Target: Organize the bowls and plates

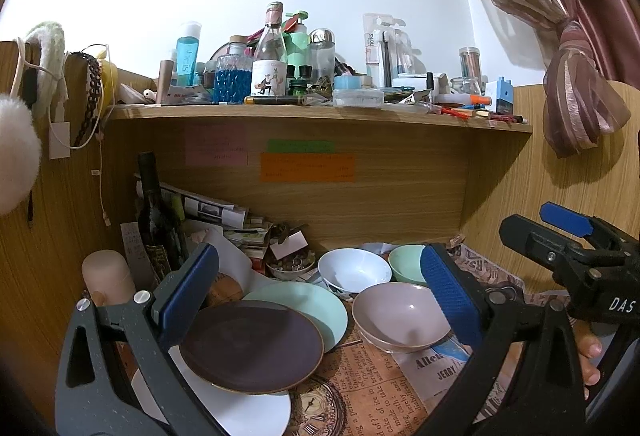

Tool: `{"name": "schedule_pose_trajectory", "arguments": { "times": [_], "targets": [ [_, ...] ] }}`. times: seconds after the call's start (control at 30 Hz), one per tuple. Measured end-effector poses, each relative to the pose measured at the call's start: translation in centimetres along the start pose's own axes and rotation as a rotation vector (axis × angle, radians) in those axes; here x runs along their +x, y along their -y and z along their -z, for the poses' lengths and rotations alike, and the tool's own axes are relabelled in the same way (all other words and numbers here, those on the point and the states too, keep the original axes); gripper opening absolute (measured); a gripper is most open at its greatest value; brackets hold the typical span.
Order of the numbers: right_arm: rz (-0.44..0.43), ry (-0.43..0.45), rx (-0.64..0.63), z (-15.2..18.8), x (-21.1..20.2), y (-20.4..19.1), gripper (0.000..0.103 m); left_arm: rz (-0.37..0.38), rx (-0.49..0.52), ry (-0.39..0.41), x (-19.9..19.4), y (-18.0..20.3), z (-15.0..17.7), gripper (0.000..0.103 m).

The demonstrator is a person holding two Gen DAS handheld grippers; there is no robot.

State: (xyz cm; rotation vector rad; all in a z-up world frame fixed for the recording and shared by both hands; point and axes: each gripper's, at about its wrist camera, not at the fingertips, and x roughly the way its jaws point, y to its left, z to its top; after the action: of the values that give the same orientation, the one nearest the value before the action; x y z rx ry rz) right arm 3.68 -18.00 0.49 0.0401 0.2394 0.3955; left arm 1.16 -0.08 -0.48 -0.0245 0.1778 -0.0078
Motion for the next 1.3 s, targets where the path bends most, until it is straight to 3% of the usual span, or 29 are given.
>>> {"name": "schedule_pose_trajectory", "arguments": {
  "times": [0.63,0.87,1.3],
  "targets": [
    [-0.003,-0.05,0.001,0.8,2.5,-0.4,0.103,-0.007,-0.009,-0.052,1.6,-1.1,1.0,0.103],
    [-0.01,-0.116,-0.008,2.1,5.6,-1.0,0.103,-0.032,-0.021,-0.141,4.0,-3.3,2.4,0.103],
    [-0.082,-0.273,0.044,5.4,11.3,-2.2,0.102,-0.113,-0.074,-0.356,9.4,-11.3,6.0,0.1]
  ]
}}
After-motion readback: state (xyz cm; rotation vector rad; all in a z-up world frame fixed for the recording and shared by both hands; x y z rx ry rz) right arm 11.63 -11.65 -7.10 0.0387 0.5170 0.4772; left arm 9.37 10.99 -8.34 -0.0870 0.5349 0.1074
